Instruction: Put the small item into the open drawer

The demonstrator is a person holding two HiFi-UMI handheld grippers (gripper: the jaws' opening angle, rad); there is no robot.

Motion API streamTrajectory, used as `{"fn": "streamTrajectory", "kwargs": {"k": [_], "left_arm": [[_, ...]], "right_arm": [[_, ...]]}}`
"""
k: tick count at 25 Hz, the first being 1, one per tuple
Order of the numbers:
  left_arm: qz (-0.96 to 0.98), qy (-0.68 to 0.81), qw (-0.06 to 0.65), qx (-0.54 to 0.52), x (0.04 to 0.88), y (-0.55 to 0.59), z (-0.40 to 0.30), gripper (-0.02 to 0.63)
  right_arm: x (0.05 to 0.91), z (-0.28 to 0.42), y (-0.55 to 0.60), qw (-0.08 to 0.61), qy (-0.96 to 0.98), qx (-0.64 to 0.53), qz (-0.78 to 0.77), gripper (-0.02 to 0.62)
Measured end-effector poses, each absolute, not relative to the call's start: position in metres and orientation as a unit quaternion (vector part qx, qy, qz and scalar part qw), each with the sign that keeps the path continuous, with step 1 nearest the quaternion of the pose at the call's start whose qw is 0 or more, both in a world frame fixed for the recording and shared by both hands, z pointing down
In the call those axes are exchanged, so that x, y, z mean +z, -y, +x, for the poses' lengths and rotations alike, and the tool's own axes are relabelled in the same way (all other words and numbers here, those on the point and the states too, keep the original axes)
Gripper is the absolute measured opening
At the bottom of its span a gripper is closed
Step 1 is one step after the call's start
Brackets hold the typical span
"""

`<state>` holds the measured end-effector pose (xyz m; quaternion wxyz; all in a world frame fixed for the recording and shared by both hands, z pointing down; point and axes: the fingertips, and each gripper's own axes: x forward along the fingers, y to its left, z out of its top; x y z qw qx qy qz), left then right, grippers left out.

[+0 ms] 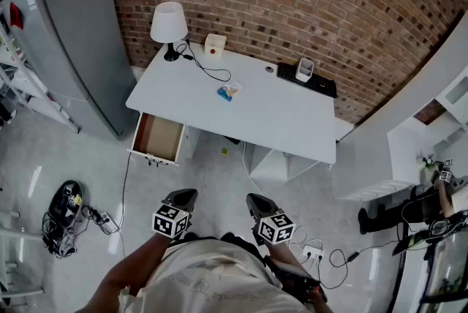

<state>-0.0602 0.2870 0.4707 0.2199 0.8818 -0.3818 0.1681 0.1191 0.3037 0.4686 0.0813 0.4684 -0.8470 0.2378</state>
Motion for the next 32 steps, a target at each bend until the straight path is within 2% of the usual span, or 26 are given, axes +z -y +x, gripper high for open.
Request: {"fn": "streamTrajectory", "kwargs": {"k": [32], "left_arm": [[0.871,0.383,0.201,0.233,0.481,-0.279,0.054,0.008]], "right_arm": [[0.488,0.223,-0.292,0.067,0.844,0.273,0.456,0.006]]}}
